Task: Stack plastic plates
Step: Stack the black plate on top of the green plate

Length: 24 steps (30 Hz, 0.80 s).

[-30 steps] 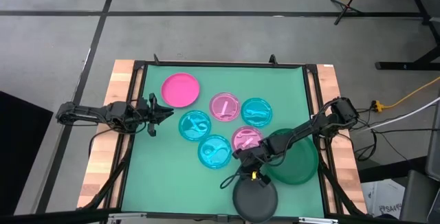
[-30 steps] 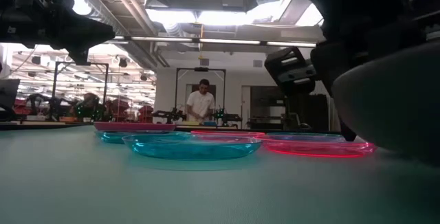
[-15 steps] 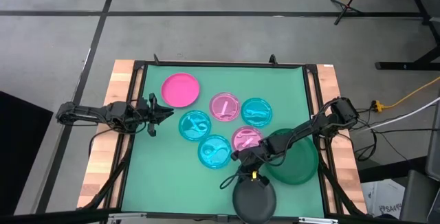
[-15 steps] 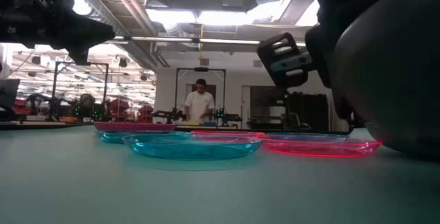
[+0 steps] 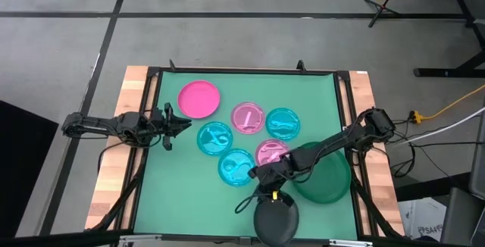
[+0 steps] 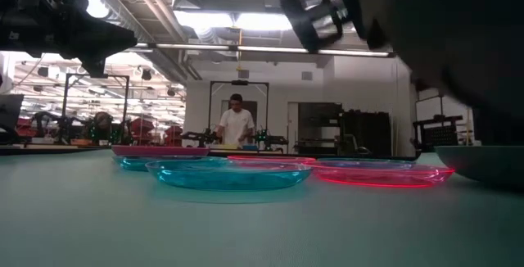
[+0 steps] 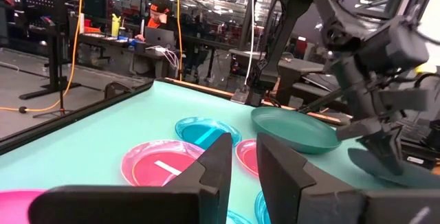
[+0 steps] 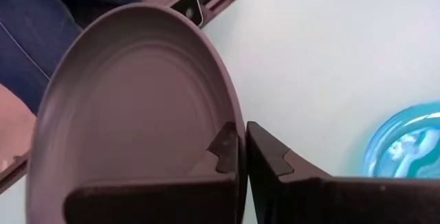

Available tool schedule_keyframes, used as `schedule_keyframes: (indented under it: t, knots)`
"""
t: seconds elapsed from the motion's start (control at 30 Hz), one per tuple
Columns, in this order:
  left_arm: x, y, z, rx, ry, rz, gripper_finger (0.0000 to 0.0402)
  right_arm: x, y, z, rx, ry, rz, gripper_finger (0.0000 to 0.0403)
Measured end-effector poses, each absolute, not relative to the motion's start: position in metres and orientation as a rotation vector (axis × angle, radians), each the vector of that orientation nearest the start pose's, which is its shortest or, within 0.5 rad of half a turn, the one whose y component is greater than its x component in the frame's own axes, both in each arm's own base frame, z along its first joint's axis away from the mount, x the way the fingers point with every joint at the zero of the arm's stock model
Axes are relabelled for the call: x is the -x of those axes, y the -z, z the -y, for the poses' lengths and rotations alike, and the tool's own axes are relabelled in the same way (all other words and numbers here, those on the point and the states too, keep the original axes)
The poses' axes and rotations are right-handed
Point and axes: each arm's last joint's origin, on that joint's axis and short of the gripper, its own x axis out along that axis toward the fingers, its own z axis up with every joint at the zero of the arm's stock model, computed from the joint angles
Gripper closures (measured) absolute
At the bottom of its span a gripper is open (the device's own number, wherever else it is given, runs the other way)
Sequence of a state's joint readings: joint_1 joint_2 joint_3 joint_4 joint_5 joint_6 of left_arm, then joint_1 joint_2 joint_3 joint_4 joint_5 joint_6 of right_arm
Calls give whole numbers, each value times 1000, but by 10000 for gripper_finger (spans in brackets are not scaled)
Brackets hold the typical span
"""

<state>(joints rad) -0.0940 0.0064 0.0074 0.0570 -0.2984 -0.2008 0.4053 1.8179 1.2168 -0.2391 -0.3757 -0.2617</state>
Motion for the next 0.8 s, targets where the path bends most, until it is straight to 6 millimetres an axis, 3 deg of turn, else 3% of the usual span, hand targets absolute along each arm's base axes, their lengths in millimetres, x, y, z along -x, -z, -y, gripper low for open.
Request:
schedule_keyframes:
  t: [0.4, 0.8]
  knots:
    - [-97, -171, 1, 212, -198, 77, 340, -359, -257, -165, 319, -880, -774, 397]
    - [-97, -171, 1, 212, -198, 77, 340, -358, -285, -165, 319, -884, -803, 397]
